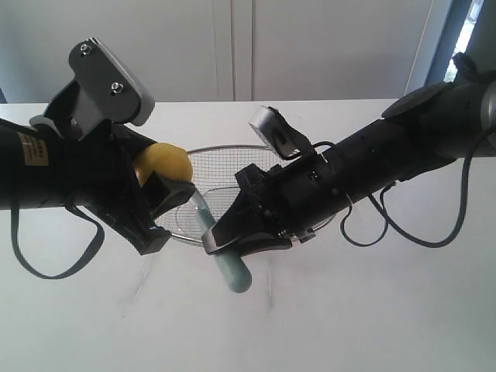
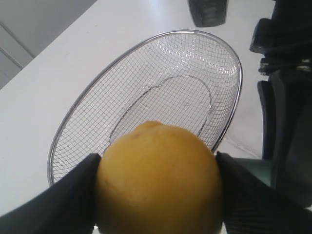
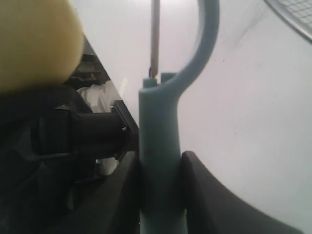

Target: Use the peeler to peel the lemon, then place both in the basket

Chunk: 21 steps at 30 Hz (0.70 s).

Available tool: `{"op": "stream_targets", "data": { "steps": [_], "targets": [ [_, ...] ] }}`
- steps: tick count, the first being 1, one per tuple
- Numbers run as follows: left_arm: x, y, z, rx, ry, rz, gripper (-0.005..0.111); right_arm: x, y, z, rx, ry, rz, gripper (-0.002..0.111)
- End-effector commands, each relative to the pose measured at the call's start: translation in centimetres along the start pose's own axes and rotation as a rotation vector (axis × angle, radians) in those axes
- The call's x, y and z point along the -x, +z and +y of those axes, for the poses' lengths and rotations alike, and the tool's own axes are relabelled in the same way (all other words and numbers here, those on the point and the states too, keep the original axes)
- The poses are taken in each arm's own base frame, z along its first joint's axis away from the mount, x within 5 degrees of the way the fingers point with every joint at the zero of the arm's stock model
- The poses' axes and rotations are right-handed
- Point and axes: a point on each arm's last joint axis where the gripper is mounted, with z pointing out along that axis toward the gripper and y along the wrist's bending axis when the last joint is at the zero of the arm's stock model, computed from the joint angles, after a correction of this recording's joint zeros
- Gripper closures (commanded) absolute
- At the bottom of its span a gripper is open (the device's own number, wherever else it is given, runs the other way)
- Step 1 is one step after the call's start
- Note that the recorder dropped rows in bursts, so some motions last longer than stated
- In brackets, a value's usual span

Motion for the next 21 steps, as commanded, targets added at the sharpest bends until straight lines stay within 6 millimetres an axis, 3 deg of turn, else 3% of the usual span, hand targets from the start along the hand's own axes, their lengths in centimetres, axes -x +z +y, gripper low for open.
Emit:
{"op": "stream_targets", "data": {
  "steps": [1, 21],
  "targets": [
    [0.18, -0.23, -0.1, -0.002, -0.011, -0.016, 0.107, 0.18, 0.1, 0.79, 0.062, -0.03, -0.016, 0.108],
    [0.18, -0.23, -0.1, -0.002, -0.011, -0.016, 0.107, 0.34, 0.02, 0.87, 0.068, -0.042, -0.027, 0.108]
  ]
}}
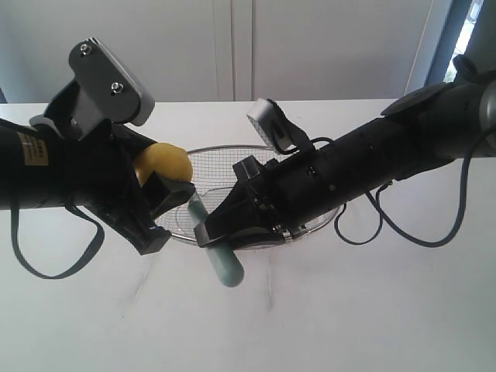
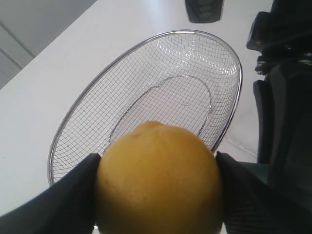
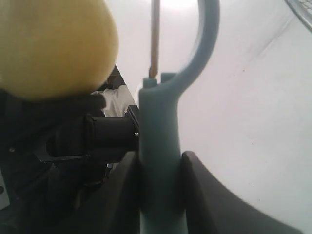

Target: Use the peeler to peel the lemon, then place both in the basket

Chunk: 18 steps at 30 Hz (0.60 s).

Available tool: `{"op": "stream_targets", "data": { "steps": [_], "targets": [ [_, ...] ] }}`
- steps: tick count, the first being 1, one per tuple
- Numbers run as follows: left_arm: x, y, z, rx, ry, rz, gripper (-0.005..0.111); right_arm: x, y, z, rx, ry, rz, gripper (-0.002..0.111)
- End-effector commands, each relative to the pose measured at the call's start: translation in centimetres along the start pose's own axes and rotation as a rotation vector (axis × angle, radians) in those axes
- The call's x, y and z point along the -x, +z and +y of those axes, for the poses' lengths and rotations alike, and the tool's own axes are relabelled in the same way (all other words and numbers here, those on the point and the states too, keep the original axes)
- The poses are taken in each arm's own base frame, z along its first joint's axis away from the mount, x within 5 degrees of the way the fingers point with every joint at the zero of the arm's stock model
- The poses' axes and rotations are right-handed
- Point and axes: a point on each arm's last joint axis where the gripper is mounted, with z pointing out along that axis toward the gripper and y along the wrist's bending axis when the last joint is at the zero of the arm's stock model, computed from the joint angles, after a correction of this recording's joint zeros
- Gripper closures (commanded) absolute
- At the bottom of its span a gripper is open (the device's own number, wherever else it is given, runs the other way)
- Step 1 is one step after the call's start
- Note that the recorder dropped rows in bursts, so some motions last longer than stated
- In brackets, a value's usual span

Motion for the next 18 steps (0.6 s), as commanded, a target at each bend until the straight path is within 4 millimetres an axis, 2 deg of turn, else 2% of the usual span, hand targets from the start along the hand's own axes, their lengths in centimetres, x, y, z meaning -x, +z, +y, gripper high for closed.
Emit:
{"op": "stream_targets", "data": {
  "steps": [1, 8, 18],
  "targets": [
    [0.2, -0.2, -0.1, -0.002, -0.011, -0.016, 0.107, 0.2, -0.1, 0.3, 0.018, -0.019, -0.005, 0.108],
    [0.2, -0.2, -0.1, -0.002, -0.011, -0.016, 0.107, 0.2, -0.3, 0.2, 0.016, -0.016, -0.012, 0.108],
    [0.2, -0.2, -0.1, -0.002, -0.011, -0.016, 0.107, 0.9, -2.5, -0.6, 0.01, 0.014, -0.097, 0.108]
  ]
}}
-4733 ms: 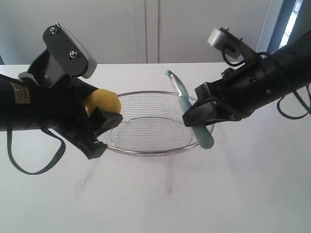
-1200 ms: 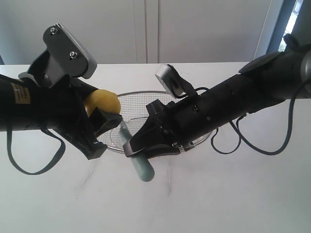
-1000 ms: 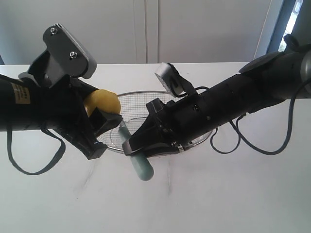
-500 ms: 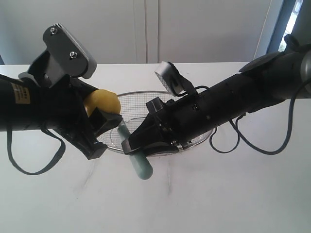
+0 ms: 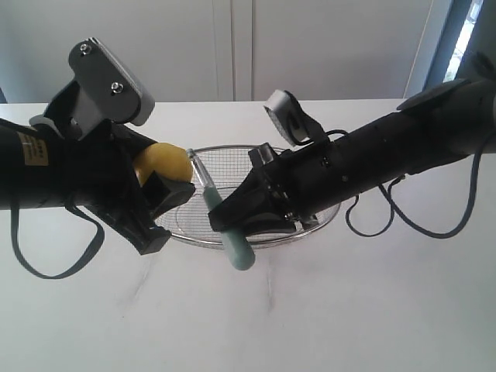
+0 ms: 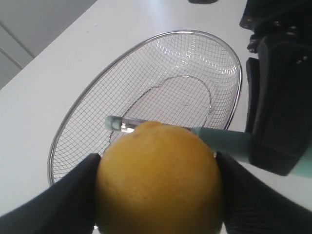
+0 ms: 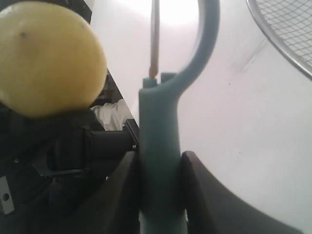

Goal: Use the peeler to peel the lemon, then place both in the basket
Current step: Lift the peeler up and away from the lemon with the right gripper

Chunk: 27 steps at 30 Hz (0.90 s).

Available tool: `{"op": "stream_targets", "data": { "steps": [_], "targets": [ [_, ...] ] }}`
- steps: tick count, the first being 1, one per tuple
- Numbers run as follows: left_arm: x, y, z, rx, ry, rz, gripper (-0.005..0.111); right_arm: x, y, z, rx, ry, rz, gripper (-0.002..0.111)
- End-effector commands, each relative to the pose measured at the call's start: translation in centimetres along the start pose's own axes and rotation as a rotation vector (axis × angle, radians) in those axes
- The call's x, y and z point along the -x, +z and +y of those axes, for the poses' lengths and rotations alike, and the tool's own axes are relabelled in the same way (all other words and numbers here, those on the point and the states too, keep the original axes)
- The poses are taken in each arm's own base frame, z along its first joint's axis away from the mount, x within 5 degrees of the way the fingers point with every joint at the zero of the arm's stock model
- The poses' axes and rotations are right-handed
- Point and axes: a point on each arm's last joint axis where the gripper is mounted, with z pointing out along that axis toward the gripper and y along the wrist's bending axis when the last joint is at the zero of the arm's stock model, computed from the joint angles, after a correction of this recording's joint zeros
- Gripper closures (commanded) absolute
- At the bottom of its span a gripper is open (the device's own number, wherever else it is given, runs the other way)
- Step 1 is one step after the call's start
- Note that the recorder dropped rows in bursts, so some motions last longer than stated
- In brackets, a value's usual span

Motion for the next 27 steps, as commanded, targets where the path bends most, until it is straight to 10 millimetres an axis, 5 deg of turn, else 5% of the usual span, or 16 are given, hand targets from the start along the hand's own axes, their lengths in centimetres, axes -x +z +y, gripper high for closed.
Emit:
{"op": "stream_targets", "data": {
  "steps": [1, 8, 18, 27],
  "targets": [
    [0.2, -0.2, -0.1, -0.002, -0.011, -0.016, 0.107, 0.6, -1.2, 0.3, 0.019, -0.011, -0.055, 0.108],
    [0.2, -0.2, -0.1, -0.002, -0.011, -0.016, 0.107, 0.7, -3.7, 2.1, 0.005, -0.068, -0.129, 0.108],
    [0.2, -0.2, -0.1, -0.002, -0.011, -0.016, 0.107, -0.9, -11.3, 7.6, -0.104, -0.279, -0.354, 0.108],
    [0.1, -0.2, -0.1, -0.006, -0.011, -0.005, 0.107, -2.4, -11.9, 8.4, -0.222, -0.364, -0.288, 0.108]
  ]
}}
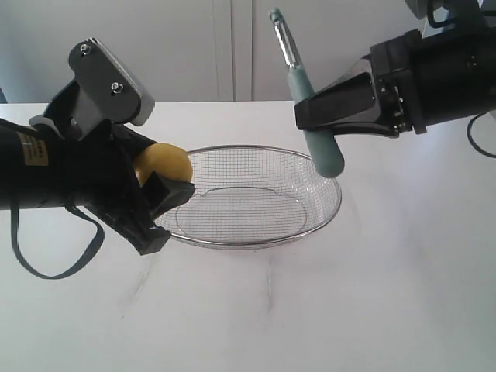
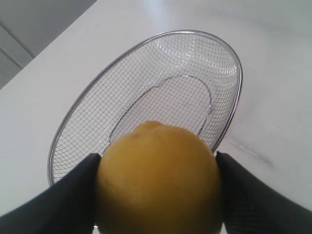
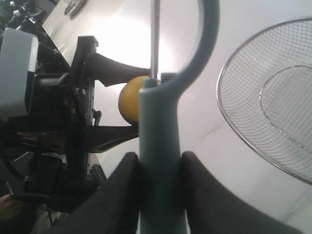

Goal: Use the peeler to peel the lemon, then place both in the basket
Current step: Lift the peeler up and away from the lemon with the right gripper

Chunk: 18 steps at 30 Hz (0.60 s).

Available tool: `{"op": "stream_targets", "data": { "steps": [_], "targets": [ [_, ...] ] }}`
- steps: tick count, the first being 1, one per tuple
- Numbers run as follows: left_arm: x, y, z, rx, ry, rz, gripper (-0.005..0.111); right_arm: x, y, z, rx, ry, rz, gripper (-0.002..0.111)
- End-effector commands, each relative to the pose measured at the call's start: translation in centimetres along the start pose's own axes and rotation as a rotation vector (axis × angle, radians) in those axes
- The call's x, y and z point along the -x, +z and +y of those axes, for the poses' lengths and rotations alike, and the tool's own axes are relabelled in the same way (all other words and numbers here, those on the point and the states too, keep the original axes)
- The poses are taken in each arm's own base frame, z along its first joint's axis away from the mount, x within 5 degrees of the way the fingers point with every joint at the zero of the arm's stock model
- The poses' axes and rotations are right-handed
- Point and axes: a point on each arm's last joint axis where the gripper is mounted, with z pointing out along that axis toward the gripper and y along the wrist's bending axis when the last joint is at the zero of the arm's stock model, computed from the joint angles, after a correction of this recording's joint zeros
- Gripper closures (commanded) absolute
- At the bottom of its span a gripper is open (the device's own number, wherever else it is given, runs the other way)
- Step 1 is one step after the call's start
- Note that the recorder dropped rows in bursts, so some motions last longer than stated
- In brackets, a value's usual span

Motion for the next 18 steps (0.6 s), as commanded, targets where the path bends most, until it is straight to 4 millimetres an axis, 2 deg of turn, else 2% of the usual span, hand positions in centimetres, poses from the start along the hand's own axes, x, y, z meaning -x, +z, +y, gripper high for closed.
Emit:
{"op": "stream_targets", "data": {
  "steps": [1, 6, 14, 18],
  "targets": [
    [0.0, -0.2, -0.2, -0.009, -0.011, 0.004, 0.107, -0.3, -0.3, 0.1, -0.034, -0.054, 0.033, 0.108],
    [0.0, -0.7, -0.2, -0.024, -0.01, 0.045, 0.107, -0.8, 0.6, -0.3, -0.228, -0.15, 0.109, 0.108],
    [1.3, -2.8, 0.3, -0.059, -0.001, 0.167, 0.107, -1.8, 3.0, 0.2, -0.577, -0.333, 0.266, 0.108],
    [1.4, -2.9, 0.9, -0.023, -0.037, 0.261, 0.107, -1.2, 3.9, 0.1, -0.701, -0.43, 0.243, 0.108]
  ]
}}
